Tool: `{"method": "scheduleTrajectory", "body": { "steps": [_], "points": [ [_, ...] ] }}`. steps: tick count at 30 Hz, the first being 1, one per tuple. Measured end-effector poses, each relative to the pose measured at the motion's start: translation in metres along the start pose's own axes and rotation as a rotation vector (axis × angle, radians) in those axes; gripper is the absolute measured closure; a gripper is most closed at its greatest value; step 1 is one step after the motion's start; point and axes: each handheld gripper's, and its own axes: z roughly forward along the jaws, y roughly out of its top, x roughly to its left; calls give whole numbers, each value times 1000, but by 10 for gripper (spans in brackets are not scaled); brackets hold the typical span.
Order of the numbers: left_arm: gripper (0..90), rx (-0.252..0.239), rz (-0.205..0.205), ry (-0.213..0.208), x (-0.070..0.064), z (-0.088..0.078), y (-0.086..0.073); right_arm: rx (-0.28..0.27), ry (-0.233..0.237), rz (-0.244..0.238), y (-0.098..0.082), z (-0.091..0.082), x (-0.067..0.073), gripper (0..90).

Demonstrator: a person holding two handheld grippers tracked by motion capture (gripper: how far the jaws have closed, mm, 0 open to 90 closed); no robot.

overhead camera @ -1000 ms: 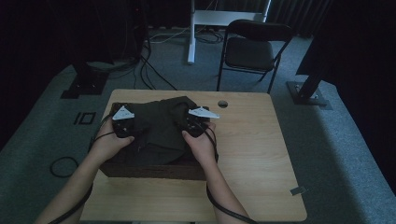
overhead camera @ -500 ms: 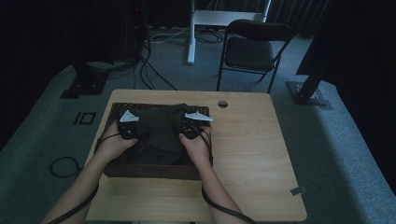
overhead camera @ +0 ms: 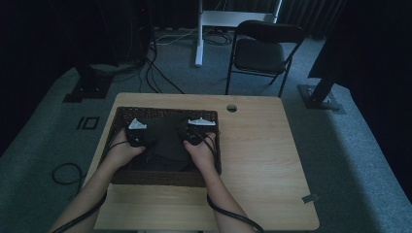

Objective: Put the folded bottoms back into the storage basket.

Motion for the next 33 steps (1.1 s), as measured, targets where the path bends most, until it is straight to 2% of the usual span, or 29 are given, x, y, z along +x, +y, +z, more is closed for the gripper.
{"method": "scheduleTrajectory", "body": {
  "steps": [2,6,11,13,15,18,19,20,22,23,25,27,29,31,33],
  "points": [
    [720,7,0,-4,0,3,-1,20,-3,34,-2,2,-3,690],
    [718,14,-3,-10,-1,10,-2,58,-39,40,-5,5,-7,684],
    [701,16,-24,-29,2,15,-7,92,-61,31,-8,7,-9,661],
    [676,18,-29,-13,1,17,-9,102,-65,11,-9,9,-10,624],
    [591,7,-30,-2,2,17,-9,124,-74,-19,-9,10,-11,552],
    [410,-7,-46,12,3,16,-9,130,-81,-61,-9,11,-14,376],
    [397,-6,-47,19,3,16,-9,143,-85,-57,-9,11,-15,344],
    [374,-7,-45,28,4,15,-9,132,-84,-68,-8,10,-16,303],
    [275,-25,-30,76,4,13,-8,100,-85,-90,-6,9,-16,230],
    [249,-30,-17,96,5,12,-8,108,-89,-94,-5,8,-15,213],
    [230,-45,-17,122,7,7,-6,95,-100,-110,-2,5,-14,182],
    [196,-56,-6,134,9,2,-5,88,-111,-127,1,2,-13,175],
    [196,-67,-16,133,9,-2,-3,68,-111,-130,5,-1,-13,175],
    [196,-79,-6,146,8,-7,0,53,-99,-131,8,-5,-10,164],
    [196,-96,-17,132,7,-10,2,36,-84,-140,13,-9,-7,156]
  ]
}}
